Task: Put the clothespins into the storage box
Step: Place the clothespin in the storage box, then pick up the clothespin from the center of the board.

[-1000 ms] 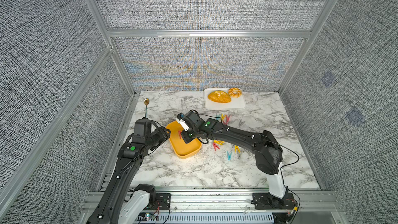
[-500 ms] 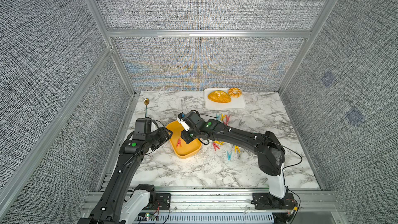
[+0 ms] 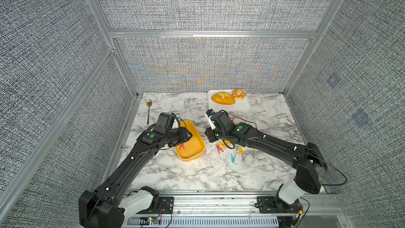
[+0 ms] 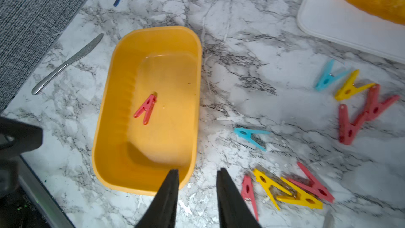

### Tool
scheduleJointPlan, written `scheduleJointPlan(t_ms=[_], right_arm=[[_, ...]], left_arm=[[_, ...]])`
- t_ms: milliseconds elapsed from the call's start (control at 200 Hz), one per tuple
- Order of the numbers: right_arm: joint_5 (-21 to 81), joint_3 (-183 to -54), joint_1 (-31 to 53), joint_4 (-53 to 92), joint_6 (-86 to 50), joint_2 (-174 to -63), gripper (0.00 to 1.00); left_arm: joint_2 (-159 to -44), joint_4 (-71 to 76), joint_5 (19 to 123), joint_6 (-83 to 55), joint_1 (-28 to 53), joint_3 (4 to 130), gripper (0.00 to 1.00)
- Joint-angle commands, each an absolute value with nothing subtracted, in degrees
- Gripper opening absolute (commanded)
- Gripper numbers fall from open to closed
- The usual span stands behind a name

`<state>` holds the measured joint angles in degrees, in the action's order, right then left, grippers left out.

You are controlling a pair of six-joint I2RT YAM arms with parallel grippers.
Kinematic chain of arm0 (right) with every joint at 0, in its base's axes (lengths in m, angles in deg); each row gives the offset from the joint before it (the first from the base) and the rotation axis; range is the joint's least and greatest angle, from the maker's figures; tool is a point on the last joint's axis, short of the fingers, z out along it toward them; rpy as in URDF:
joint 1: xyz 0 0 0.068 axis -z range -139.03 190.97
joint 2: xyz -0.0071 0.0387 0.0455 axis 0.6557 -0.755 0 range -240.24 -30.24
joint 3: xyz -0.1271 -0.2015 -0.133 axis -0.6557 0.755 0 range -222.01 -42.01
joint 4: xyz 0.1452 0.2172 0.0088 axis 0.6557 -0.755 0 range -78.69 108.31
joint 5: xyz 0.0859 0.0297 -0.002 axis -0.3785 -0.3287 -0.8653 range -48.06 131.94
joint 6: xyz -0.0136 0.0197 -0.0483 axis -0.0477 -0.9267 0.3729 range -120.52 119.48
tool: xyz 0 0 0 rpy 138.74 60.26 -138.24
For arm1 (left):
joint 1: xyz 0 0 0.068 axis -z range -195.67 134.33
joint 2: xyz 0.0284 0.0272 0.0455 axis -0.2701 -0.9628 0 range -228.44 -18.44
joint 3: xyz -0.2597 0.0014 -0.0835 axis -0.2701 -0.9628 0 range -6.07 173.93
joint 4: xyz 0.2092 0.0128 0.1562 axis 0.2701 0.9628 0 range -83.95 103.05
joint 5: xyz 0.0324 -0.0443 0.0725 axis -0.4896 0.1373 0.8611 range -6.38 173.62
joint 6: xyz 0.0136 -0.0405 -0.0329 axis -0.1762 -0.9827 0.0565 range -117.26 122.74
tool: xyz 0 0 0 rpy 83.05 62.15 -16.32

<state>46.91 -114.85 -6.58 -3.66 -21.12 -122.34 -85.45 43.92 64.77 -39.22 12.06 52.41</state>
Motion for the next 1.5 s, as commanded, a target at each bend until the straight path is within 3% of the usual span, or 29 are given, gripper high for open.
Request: scheduleJointPlan(t_ms=[0, 280, 455, 806, 1496], right_arm=[[47.20, -110.85, -3.11, -2.38, -23.14, -119.41, 0.31], [46.11, -103.35, 5.70, -0.67, -22.58, -117.62, 0.27], [45.68, -101.74, 11.69, 0.42, -20.09, -120.08, 0.26], [46.80, -105.11, 24.27, 4.15, -23.62, -126.20, 0.33], [51.68, -118.82, 28.40, 2.95, -23.20, -144.00, 0.33]], left_arm=[[-89.35, 44.52, 69.43, -36.85, 16.12, 55.79, 0.51], [-105.36, 53.94, 75.21, -29.11, 25.27, 71.94, 0.44], [-110.80, 52.02, 74.10, -29.43, 27.89, 74.84, 0.44], [-112.83, 44.02, 72.01, -34.00, 30.56, 72.09, 0.45], [-111.64, 42.54, 72.60, -34.78, 30.75, 67.93, 0.45]])
